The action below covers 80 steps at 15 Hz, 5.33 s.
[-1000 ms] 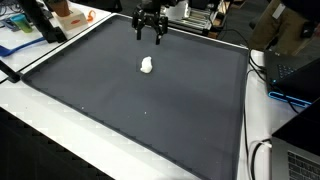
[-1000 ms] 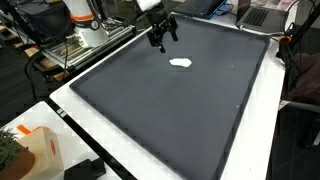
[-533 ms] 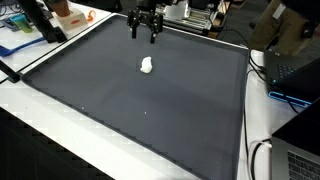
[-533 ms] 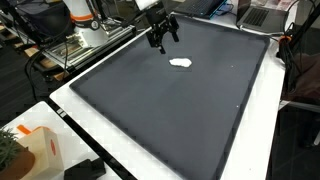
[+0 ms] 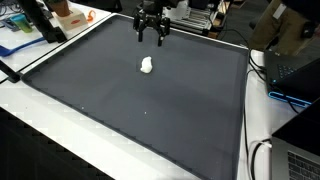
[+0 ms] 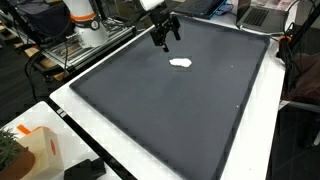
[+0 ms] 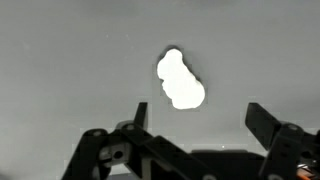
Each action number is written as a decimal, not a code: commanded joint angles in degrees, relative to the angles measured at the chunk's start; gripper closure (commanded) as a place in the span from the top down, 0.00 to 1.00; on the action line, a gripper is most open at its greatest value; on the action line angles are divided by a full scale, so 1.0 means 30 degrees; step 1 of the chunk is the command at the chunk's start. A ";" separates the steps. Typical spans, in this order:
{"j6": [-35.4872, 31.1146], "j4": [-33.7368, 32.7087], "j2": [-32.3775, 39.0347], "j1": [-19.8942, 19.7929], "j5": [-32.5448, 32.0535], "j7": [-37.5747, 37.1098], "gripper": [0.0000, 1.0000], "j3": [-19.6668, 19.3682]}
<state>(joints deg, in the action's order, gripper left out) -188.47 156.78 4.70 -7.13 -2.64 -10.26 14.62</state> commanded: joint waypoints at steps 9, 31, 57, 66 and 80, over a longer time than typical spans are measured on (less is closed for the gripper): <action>0.1952 -0.0888 -0.0043 0.2551 0.0708 0.0835 1.00 -0.2111; 1.0862 -0.6655 0.1457 0.5759 -0.5083 -0.5717 1.00 -0.4523; 2.0126 -1.4432 0.4626 0.5413 -0.1946 -0.2818 1.00 -0.4185; 2.2413 -1.7422 0.6181 0.5412 -0.1904 -0.2820 1.00 -0.4402; 2.9302 -2.5292 1.1340 0.5325 -0.1063 -0.2024 1.00 -0.4413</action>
<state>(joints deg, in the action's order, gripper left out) -105.01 86.28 35.12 8.86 -7.31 -17.64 1.67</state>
